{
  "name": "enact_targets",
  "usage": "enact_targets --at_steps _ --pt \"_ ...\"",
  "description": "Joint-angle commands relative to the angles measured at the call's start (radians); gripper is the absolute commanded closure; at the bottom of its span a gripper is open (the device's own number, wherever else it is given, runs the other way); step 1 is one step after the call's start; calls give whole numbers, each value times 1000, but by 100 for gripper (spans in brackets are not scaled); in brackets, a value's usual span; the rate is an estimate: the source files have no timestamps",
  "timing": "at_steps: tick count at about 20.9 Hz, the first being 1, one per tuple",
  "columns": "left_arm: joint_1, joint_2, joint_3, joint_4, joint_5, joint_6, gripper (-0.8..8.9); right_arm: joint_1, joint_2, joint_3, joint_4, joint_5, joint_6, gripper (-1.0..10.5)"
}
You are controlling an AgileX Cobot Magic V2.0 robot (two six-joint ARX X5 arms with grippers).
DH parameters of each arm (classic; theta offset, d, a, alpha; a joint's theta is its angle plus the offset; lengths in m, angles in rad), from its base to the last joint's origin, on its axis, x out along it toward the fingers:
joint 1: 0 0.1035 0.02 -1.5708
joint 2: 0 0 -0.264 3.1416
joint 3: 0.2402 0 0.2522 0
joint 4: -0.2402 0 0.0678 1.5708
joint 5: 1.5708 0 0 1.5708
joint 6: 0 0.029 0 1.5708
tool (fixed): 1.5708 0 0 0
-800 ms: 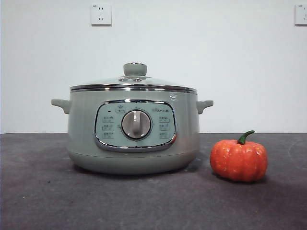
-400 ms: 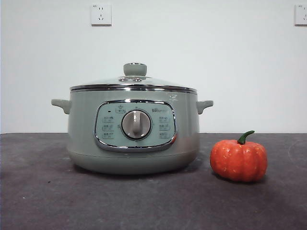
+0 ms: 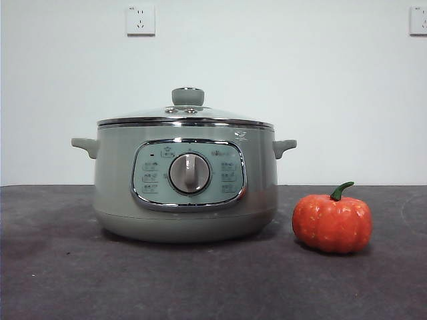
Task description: Pick up the pumpkin,open the lid,put the pumpkin in the pot,close the lid
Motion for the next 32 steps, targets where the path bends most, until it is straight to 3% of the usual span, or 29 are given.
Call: enact_targets --at_steps 1,5,10,11,13,14,15,24,32 --pt "2 50 65 -64 63 109 821 22 62 79 -113 -46 -108 959" --pt "0 101 139 -153 130 160 821 39 123 143 -232 -74 -159 959" --pt "0 105 147 -161 125 160 794 44 128 144 -234 -72 -159 918" --pt "0 105 147 -162 124 157 653 44 128 145 -231 -72 -158 810" --pt "0 105 147 -161 120 156 133 44 128 145 -229 -72 -141 375" --pt "0 105 147 -162 120 156 3 44 128 145 -226 -72 -130 198" --pt "0 105 147 -162 120 156 -4 44 129 145 -225 -73 -121 160" --pt "0 105 147 -162 120 156 -3 61 177 144 -221 -73 -118 163" --pt "0 105 147 -162 121 152 -3 219 504 144 -111 -22 -195 163"
